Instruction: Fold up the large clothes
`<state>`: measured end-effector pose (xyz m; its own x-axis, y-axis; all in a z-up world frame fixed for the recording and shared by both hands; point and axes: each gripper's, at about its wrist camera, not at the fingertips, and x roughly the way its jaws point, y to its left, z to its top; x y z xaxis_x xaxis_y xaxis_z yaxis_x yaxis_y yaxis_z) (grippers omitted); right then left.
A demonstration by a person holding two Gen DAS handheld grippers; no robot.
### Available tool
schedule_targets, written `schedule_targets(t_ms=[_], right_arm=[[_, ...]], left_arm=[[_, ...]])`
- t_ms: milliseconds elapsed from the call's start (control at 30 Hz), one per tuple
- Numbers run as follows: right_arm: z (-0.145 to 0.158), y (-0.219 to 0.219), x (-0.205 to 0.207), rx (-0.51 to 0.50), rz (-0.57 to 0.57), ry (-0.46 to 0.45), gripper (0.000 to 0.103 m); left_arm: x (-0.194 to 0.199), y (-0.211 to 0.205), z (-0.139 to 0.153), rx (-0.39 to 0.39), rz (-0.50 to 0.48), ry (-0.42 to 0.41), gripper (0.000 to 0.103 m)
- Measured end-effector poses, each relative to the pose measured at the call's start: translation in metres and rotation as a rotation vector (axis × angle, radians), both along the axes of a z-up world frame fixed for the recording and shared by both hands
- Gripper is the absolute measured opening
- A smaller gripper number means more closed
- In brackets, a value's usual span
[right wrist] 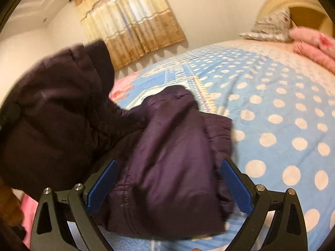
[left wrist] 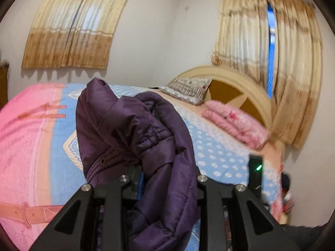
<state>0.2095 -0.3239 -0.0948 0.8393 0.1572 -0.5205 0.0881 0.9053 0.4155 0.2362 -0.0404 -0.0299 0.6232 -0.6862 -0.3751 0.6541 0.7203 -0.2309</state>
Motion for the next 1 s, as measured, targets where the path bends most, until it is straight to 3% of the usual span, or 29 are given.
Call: schedule_targets(t_ms=[167, 333, 467, 567, 667, 700, 733, 767, 800, 867, 967, 1000], right_arm=[[0.027, -0.054, -0.012, 0.178, -0.020, -0.098, 0.099], [0.070, -0.075, 0.002, 0.262, 0.160, -0.159, 0.099], [0.091, -0.072, 0.022, 0.250, 0.290, -0.119, 0.099], [0.100, -0.065, 0.039, 0.253, 0.411, -0.058, 0.099], [0.101, -0.051, 0.055, 0.186, 0.476, 0.007, 0.095], [0.097, -0.046, 0.064, 0.167, 0.495, 0.042, 0.089], [0.093, -0.045, 0.071, 0.150, 0.495, 0.077, 0.067], [0.085, -0.043, 0.080, 0.131, 0.483, 0.122, 0.053], [0.079, -0.041, 0.085, 0.108, 0.479, 0.152, 0.050], [0.071, -0.040, 0.086, 0.063, 0.460, 0.181, 0.032], [0.060, -0.046, 0.080, 0.077, 0.442, 0.179, 0.031], [0.056, -0.047, 0.080, 0.060, 0.431, 0.181, 0.031]], left_arm=[[-0.020, -0.056, -0.013, 0.193, 0.001, -0.128, 0.027], [-0.041, -0.119, -0.045, 0.450, 0.048, -0.320, 0.028], [-0.048, -0.148, -0.067, 0.570, 0.073, -0.424, 0.031], [-0.053, -0.158, -0.079, 0.617, 0.070, -0.480, 0.032], [-0.058, -0.163, -0.088, 0.657, 0.062, -0.522, 0.034], [-0.061, -0.167, -0.088, 0.662, 0.062, -0.530, 0.034], [-0.062, -0.167, -0.087, 0.657, 0.061, -0.527, 0.035], [-0.064, -0.164, -0.085, 0.655, 0.065, -0.530, 0.036], [-0.062, -0.160, -0.083, 0.647, 0.069, -0.527, 0.038], [-0.061, -0.148, -0.075, 0.616, 0.074, -0.492, 0.044], [-0.069, -0.132, -0.055, 0.535, 0.044, -0.441, 0.048], [-0.074, -0.125, -0.046, 0.483, 0.033, -0.426, 0.055]])
